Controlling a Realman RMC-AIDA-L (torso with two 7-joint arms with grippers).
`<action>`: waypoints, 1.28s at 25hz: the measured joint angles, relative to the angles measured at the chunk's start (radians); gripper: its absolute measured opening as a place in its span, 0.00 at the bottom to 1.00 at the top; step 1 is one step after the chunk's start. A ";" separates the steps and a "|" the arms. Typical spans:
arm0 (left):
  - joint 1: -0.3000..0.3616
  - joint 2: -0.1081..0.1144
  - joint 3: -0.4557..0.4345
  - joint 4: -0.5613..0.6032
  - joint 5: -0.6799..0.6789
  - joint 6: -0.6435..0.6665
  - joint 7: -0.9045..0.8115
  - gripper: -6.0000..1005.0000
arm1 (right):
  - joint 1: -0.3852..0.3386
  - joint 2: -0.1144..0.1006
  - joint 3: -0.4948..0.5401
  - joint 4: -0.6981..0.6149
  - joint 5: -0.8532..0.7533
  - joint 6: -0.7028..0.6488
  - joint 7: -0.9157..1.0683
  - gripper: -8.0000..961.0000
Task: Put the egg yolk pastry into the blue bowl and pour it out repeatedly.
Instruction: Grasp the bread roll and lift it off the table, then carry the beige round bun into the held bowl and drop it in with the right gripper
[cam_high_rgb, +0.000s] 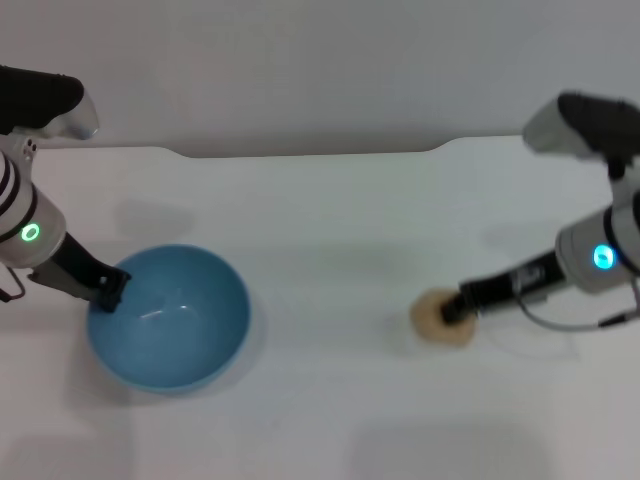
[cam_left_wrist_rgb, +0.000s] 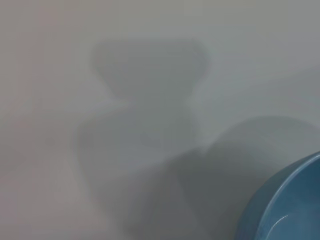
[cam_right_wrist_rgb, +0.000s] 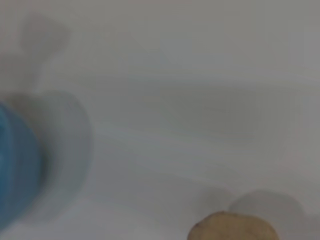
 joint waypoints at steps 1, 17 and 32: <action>-0.001 0.001 0.000 0.000 -0.015 -0.003 0.002 0.00 | 0.000 0.000 0.006 0.023 0.003 0.004 0.000 0.15; -0.024 -0.006 0.106 0.001 -0.168 -0.039 0.013 0.00 | 0.149 -0.005 0.006 0.135 0.156 -0.076 -0.001 0.06; -0.031 -0.009 0.180 0.000 -0.235 0.000 -0.011 0.00 | 0.158 0.002 -0.205 -0.006 0.429 -0.183 -0.036 0.04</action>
